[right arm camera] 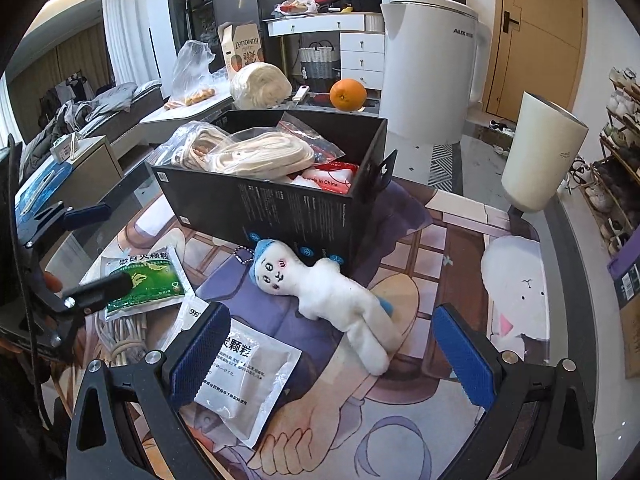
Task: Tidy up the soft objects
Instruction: 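Withdraw both grippers from the box toward the remaining items on the mat, then grasp the green printed packet with the left gripper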
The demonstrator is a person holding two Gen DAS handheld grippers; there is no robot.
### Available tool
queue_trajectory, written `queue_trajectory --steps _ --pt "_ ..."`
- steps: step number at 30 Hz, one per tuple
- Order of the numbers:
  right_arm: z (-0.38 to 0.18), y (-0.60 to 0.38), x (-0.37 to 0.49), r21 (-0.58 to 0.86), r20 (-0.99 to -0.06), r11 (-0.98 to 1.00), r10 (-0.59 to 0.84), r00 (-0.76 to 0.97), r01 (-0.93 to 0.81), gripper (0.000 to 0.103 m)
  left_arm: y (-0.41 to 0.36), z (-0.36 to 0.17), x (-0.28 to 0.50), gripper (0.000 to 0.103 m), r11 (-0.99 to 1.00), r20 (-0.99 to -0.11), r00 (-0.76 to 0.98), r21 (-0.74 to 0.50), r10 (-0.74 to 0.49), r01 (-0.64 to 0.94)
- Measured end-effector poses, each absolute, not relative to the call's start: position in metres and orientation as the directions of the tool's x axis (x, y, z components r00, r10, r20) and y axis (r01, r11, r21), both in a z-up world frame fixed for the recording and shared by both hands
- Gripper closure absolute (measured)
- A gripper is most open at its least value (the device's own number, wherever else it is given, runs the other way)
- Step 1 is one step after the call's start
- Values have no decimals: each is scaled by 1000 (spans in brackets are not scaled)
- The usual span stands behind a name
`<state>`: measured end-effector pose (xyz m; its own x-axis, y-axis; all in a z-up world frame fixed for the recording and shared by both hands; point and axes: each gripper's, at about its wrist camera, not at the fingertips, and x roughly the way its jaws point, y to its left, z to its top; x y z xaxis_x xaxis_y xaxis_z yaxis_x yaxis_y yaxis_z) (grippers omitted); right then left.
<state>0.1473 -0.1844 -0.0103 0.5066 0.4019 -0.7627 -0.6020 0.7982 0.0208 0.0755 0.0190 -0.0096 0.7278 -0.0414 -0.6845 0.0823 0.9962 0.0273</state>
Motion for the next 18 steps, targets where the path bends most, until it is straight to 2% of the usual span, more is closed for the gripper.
queue_trajectory --steps 11,18 --pt "-11 -183 148 17 -765 799 397 506 -601 1 8 -20 84 0 991 -731 682 76 -21 113" --pt "-14 -180 152 13 -774 798 390 500 -603 1 14 -24 91 0 993 -753 657 58 -24 103"
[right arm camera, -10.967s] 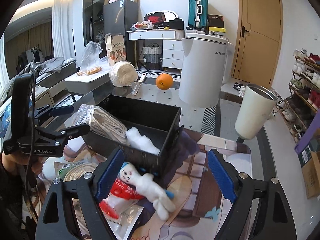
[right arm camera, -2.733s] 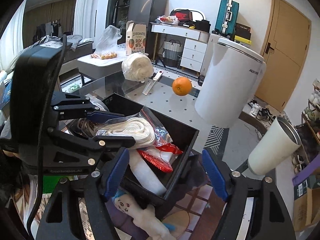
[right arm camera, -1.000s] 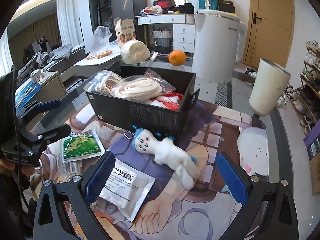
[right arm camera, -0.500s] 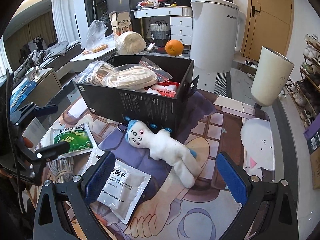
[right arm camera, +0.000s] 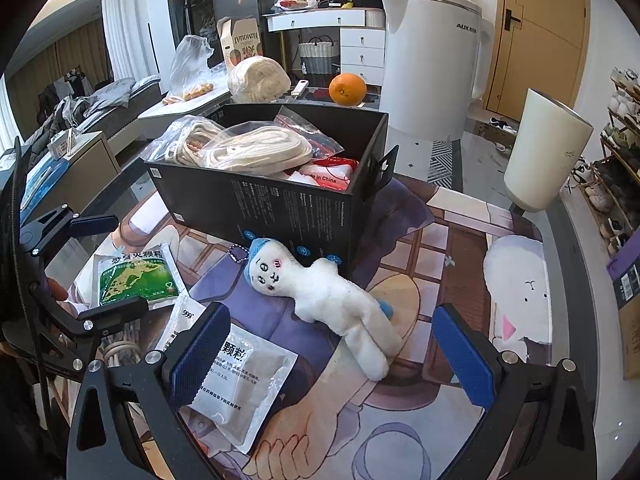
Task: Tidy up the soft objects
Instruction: 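Grasp the green printed packet with the left gripper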
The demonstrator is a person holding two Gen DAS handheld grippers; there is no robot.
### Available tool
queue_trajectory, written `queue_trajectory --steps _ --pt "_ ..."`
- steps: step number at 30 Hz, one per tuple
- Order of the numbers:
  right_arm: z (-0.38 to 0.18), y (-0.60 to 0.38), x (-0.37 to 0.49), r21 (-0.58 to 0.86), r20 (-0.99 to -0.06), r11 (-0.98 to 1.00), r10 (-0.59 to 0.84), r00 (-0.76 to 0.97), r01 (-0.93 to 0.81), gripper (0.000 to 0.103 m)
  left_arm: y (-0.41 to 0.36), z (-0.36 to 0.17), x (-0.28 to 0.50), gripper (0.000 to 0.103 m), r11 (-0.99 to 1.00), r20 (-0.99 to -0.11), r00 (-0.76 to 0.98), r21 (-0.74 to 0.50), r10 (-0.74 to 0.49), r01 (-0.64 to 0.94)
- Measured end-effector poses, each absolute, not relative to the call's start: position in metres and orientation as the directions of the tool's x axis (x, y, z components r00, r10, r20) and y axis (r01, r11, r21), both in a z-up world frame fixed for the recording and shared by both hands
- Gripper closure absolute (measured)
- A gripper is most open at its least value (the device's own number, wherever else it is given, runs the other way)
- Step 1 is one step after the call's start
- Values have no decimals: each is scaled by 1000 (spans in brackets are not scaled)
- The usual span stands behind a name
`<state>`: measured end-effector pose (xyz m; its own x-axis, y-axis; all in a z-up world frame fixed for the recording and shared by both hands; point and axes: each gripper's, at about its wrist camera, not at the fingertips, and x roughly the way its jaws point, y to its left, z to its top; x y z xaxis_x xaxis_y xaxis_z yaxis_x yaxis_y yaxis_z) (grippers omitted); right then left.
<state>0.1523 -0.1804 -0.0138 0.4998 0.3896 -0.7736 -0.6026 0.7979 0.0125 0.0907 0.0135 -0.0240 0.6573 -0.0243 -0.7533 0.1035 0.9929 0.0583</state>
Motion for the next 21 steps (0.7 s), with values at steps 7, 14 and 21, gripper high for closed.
queue_trajectory --steps 7,14,21 --pt "-19 -175 159 -7 -796 801 358 488 -599 1 21 -26 92 0 995 -763 646 40 -29 91" --pt "-30 -169 170 -22 -826 806 318 465 -591 1 27 -28 94 0 996 -769 639 24 -34 82" --pt "-37 -160 181 -39 -838 816 287 464 -576 1 26 -31 98 0 995 -776 630 27 -37 92"
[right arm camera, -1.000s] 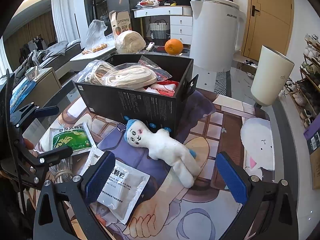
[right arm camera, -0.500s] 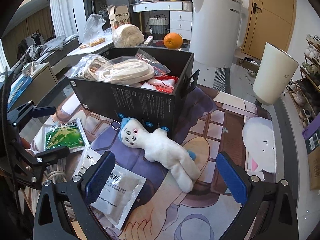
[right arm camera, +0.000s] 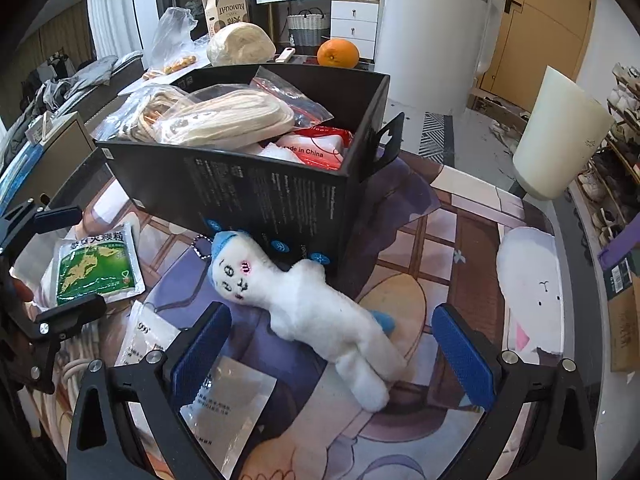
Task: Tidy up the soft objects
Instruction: 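Grasp the green printed packet with the left gripper, then grasp the white plush doll with the right gripper while the left holds the green packet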
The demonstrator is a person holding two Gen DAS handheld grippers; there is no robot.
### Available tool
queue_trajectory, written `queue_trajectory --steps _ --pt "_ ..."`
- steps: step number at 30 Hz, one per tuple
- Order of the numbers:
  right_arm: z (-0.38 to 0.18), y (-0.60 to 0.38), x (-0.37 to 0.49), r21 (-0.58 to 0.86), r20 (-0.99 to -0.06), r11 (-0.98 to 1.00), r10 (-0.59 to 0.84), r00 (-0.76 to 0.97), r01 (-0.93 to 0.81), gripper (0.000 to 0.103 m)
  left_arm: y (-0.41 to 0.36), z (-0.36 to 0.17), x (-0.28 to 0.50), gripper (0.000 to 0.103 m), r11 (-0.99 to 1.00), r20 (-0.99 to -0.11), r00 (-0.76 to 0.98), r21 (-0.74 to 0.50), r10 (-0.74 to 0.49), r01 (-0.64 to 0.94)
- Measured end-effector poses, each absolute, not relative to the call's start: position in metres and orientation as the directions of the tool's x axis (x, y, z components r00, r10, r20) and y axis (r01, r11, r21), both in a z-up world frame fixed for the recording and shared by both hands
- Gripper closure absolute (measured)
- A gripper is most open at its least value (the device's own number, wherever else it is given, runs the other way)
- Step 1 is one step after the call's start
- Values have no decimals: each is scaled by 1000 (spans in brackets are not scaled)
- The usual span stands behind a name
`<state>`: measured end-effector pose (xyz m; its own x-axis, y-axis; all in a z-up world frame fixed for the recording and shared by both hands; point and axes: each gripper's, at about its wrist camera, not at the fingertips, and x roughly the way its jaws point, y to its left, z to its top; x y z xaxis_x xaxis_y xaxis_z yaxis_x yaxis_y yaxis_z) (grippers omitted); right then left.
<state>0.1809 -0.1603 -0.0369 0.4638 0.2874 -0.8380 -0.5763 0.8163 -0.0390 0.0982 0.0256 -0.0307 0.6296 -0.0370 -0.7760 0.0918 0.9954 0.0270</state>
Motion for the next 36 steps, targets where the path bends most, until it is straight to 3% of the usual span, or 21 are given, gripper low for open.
queue_trajectory --steps 4,9,11,13,16,28,36 --pt "-39 -155 184 -33 -834 816 296 466 -577 2 25 -33 102 0 995 -783 620 24 -41 95" --pt "-40 -156 184 -4 -824 810 329 461 -587 21 27 -34 103 3 995 -789 612 6 -58 103" --pt "-40 -156 183 -2 -820 806 338 462 -593 28 26 -34 103 19 991 -791 606 -14 -90 130" --pt "-39 -158 180 -6 -816 804 340 468 -594 35 25 -34 103 27 989 -792 599 -34 -117 147" --pt "-38 -160 177 -4 -811 802 348 471 -598 48 22 -32 100 48 987 -784 609 -29 -120 157" --pt "-32 -169 159 16 -782 776 402 476 -631 71 22 -20 86 50 986 -727 673 -32 -134 162" --pt "-16 -176 140 30 -744 750 458 486 -660 72 24 -6 74 50 991 -672 731 -33 -120 132"
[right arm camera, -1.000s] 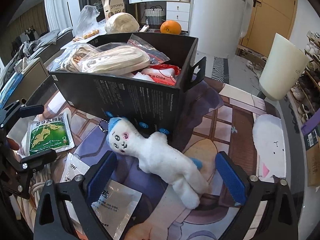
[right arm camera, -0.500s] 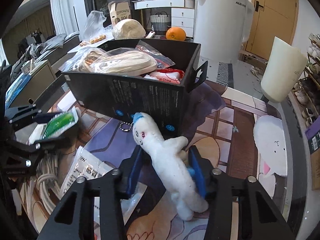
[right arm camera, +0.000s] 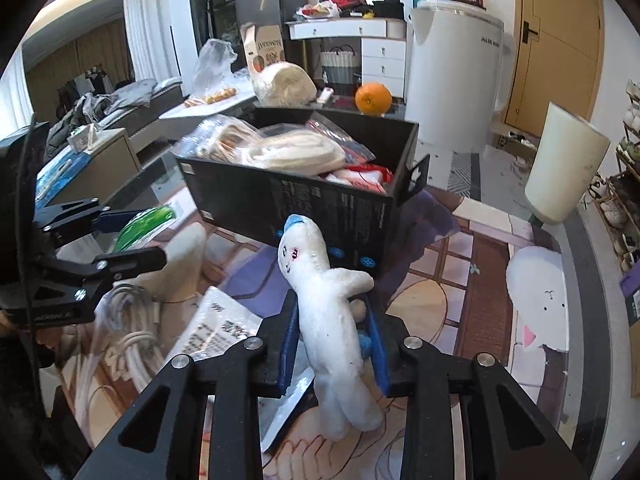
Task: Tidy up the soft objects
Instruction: 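Grasp the white plush doll with the right gripper while the left holds the green packet, then carry the green packet and plush doll over the black box with both grippers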
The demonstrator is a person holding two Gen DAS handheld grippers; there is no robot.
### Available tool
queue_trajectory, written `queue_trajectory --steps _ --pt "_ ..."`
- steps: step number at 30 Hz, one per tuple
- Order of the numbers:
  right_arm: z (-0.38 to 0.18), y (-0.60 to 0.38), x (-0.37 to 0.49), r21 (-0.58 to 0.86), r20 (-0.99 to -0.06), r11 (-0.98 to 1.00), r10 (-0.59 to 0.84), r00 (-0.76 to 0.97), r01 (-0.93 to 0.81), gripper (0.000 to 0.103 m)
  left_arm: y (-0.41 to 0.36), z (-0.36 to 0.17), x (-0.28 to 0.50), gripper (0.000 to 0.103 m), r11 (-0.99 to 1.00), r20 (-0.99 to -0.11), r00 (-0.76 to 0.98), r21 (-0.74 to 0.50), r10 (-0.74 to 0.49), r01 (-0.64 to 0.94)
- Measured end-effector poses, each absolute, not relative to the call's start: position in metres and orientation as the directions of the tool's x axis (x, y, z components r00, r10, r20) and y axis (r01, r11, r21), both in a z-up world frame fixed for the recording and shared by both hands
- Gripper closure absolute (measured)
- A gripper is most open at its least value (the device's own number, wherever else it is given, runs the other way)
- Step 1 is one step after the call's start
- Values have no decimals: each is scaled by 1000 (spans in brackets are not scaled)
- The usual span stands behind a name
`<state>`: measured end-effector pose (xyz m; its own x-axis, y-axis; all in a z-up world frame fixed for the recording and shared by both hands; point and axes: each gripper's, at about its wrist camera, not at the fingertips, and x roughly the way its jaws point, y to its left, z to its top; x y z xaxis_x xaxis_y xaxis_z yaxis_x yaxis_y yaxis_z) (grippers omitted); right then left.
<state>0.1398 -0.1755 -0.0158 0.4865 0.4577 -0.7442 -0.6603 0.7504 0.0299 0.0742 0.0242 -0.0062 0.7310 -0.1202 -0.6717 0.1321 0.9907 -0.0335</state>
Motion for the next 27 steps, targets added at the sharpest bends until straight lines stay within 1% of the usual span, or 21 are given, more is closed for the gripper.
queue_trajectory --steps 12,18,27 --pt "37 -181 112 56 -649 713 558 518 -699 72 40 42 60 50 997 -523 849 -44 -71 57" --pt "64 -182 110 50 -614 722 568 549 -690 72 46 59 68 50 998 -483 873 -36 -62 51" --pt "80 -169 131 49 -591 763 542 597 -644 72 49 66 99 50 999 -468 882 -28 -53 45"
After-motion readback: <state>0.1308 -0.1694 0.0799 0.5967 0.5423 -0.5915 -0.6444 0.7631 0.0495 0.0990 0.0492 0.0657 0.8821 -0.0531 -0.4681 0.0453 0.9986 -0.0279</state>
